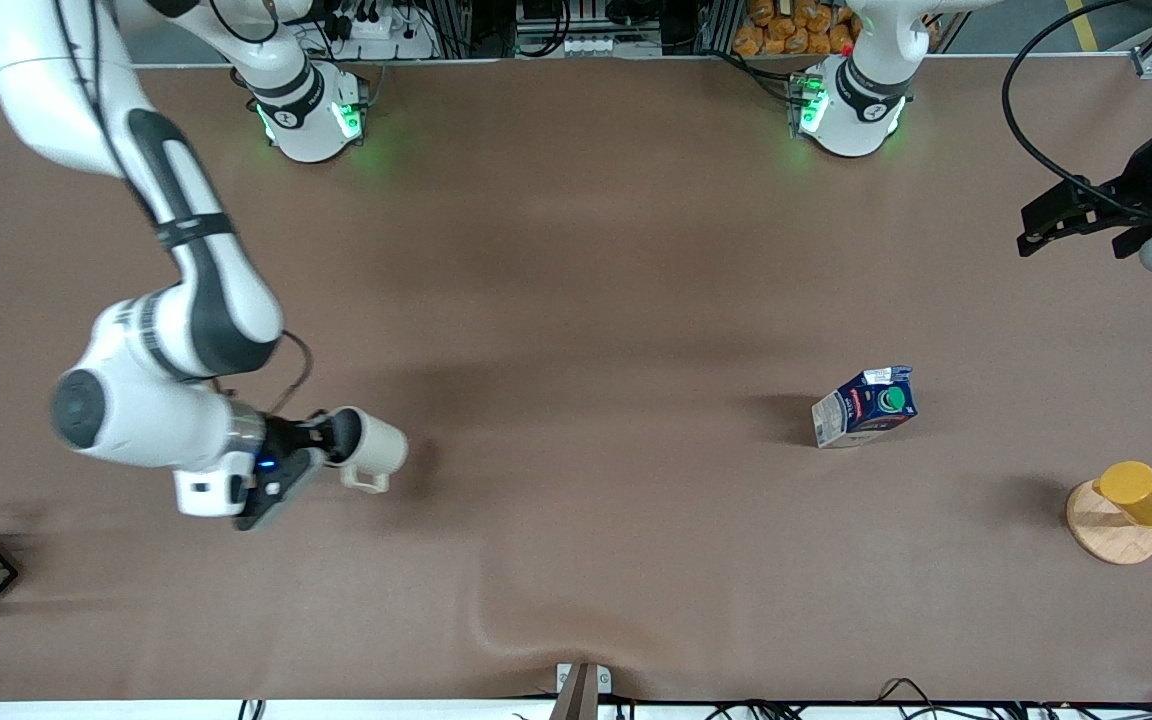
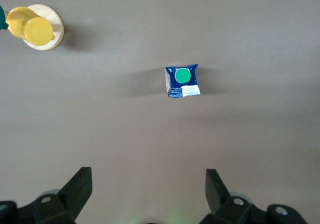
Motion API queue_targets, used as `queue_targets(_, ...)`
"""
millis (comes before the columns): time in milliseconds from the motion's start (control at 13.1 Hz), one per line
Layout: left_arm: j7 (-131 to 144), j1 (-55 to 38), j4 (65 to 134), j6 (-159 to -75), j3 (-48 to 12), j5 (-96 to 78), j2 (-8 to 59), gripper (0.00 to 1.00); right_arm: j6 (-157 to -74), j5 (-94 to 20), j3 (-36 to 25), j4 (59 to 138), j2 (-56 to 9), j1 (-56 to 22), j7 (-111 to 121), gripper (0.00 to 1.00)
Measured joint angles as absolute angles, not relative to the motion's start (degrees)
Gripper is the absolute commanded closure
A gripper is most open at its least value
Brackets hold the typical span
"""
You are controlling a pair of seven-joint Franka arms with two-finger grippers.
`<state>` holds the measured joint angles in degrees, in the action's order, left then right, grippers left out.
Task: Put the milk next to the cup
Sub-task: 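Carry the white mug toward the table centre with the right gripper, then release the mug with the right gripper while the left gripper grasps the milk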
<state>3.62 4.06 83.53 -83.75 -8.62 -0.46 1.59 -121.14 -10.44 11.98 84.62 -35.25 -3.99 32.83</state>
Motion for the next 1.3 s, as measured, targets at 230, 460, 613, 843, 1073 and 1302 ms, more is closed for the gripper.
queue_targets(230,3.6,4.1,83.5,-83.8,-8.6,-0.5,1.6,0.00,-127.4,-6.7,11.7,84.7,-37.3,-12.5,18.4,1.00)
queue_targets(460,3.6,4.1,83.5,-83.9,-8.6,-0.5,1.6,0.00,-128.7,-2.4,11.6,84.6,-38.4,-18.8,2.6,1.00)
queue_targets(613,3.6,4.1,83.5,-84.5,-8.6,-0.5,1.6,0.00,-129.2,-1.3,11.5,84.4,-39.0,-21.9,-6.4,1.00)
queue_targets(843,3.6,4.3,84.2,-87.6,-8.5,-0.7,2.6,0.00,-130.2,2.2,11.4,82.9,-41.8,-27.2,-23.0,1.00)
queue_targets(1073,3.6,4.6,84.6,-90.7,-8.5,-0.7,7.1,0.00,-130.6,3.3,11.3,79.0,-45.9,-31.5,-34.4,1.00)
queue_targets(1302,3.7,4.5,85.7,-95.5,-8.5,-0.7,10.8,0.00,-130.3,3.5,11.1,77.4,-47.2,-32.5,-38.7,1.00)
